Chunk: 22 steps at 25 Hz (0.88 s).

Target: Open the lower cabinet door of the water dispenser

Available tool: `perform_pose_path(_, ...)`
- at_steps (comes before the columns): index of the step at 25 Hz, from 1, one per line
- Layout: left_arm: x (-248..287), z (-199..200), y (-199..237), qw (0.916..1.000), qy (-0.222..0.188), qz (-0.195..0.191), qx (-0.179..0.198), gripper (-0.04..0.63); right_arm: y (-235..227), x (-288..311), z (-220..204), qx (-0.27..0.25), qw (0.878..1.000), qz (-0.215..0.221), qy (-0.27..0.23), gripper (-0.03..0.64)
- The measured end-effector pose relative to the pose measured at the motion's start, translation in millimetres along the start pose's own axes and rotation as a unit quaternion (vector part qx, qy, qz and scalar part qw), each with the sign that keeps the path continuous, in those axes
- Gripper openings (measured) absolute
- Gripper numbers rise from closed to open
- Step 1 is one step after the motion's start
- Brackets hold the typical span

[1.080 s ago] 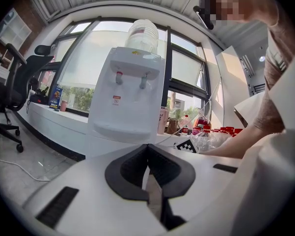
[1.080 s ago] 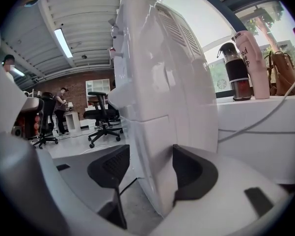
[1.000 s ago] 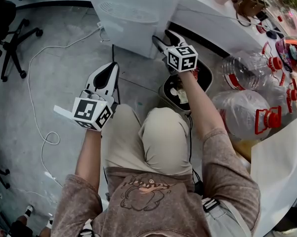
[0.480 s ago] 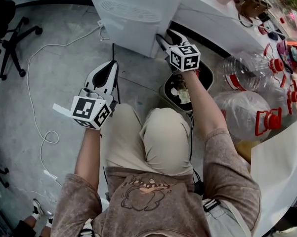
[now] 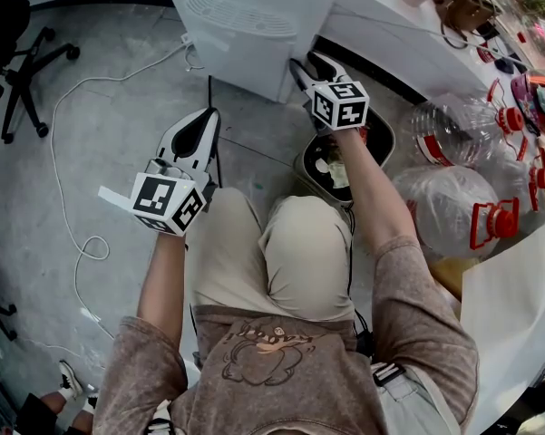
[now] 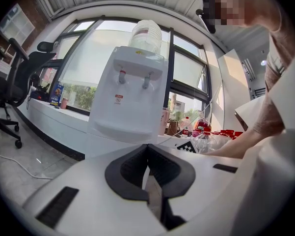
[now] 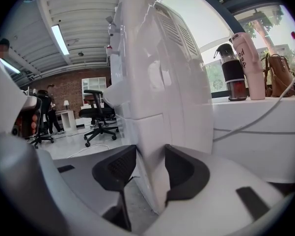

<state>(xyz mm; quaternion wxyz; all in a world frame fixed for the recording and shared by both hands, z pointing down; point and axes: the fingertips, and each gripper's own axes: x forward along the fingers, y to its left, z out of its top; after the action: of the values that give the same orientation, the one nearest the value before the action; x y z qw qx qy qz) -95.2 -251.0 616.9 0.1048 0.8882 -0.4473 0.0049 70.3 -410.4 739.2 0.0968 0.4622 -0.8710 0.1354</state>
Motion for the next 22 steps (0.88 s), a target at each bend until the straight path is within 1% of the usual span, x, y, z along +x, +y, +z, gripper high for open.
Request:
perform_pose_path(6, -5.9, 6.3, 0.4, 1.0, -0.004, 0.003, 0.004, 0.017, 0.1, -0.3, -0.3, 0.006, 1.0, -0.006, 0.004, 0.173)
perform_pose_path(12, -10.0, 4.8, 1.9, 1.0, 0.0, 0.006, 0.007, 0.017, 0.7, -0.5, 0.5, 0.002, 1.0, -0.008, 0.014, 0.172)
perform_pose_path(17, -10.6, 2.7, 1.4, 1.0, 0.003, 0.005, 0.003, 0.017, 1.5, -1.3, 0.5, 0.006, 1.0, -0.019, 0.014, 0.173)
perform_pose_path(22, -11.7, 0.2, 1.2, 1.0, 0.003, 0.005, 0.001, 0.017, 15.3, -7.8, -4.6, -0.019, 1.0, -0.004, 0.013, 0.176)
